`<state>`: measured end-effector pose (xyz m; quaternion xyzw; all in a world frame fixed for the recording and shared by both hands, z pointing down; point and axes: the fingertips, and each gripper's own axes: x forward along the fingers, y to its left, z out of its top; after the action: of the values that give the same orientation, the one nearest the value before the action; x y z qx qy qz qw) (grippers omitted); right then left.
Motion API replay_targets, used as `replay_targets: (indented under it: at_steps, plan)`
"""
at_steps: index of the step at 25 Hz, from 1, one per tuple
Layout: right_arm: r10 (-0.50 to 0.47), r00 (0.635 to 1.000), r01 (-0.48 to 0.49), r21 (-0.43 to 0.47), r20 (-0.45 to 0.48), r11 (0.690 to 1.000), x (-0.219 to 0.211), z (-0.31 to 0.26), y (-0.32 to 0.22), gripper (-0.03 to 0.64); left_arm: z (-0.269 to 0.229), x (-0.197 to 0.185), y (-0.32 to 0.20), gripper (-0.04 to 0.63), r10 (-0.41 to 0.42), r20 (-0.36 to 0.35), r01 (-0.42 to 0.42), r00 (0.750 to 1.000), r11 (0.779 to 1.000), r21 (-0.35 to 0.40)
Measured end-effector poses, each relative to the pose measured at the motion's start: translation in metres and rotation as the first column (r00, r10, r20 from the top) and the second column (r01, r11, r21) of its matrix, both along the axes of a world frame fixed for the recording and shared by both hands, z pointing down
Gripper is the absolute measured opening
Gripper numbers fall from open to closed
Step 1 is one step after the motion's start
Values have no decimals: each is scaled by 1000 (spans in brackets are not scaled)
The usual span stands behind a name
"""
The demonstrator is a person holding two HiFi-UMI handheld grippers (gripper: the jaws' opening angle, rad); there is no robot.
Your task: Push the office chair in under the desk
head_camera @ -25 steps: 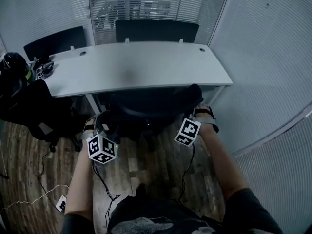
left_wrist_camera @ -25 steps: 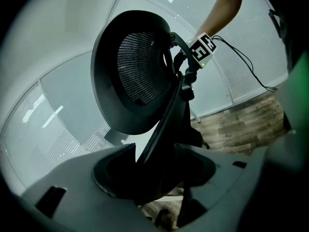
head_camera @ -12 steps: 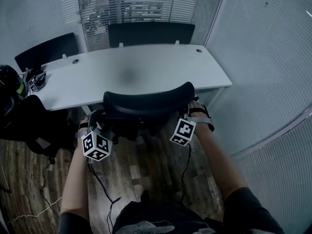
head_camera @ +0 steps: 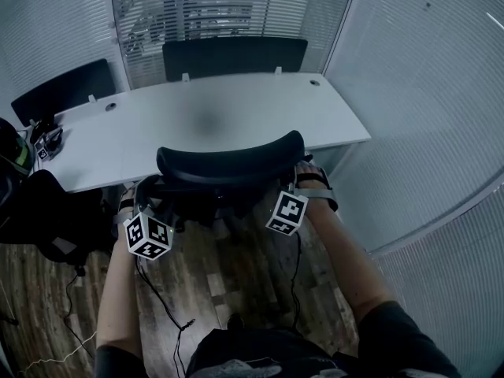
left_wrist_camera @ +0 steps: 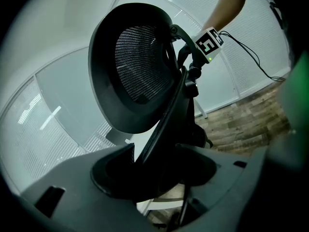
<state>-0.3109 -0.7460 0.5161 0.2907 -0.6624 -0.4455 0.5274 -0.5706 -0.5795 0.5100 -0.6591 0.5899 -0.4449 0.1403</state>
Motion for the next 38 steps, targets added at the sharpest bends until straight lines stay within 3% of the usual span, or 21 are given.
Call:
replay_targets:
  at_steps: [3, 9, 12, 16, 20, 24, 25, 27, 30, 34, 38]
  plan:
    - [2, 1000, -2, 12, 2, 1000, -5, -1, -6, 201, 0, -6, -8, 261, -7, 3, 7, 1000, 1000, 1]
    - [17, 1000, -17, 7, -8, 1000, -7, 0, -11, 201, 3, -11, -14, 262, -36, -13, 35, 999, 997, -69]
    - [28, 1000, -28, 45, 7, 999, -3, -6, -9, 201, 0, -13, -13, 262, -65, -12, 64, 998, 995, -71]
    - [31, 997, -38, 109, 67, 993, 17, -19, 4, 201, -15, -15, 3, 262, -133, -36, 133, 990, 991, -8]
    - [8, 975, -29, 91, 220, 995, 32, -36, 37, 192, -44, -7, 32, 261, -191, -174, 209, 966, 974, 91]
    - [-11, 923, -11, 54, 385, 998, 40, -58, 78, 77, -63, 35, 65, 252, -167, -312, 214, 935, 969, 124]
    - [-23, 906, -2, 58, 422, 998, 40, -67, 89, 61, -71, 46, 74, 219, -162, -339, 221, 927, 965, 143]
    - [-46, 870, 17, 63, 491, 998, 40, -86, 112, 49, -89, 67, 91, 143, -156, -373, 238, 915, 954, 184]
    - [-59, 800, 44, 40, 597, 998, 47, -110, 154, 43, -106, 97, 126, 89, -144, -426, 257, 893, 941, 220]
    - [-36, 695, 85, -33, 718, 996, 73, -132, 213, 37, -122, 137, 175, 37, -112, -533, 286, 839, 924, 255]
    - [1, 646, 105, -90, 764, 990, 116, -139, 270, 31, -126, 183, 211, 20, -80, -588, 281, 805, 924, 259]
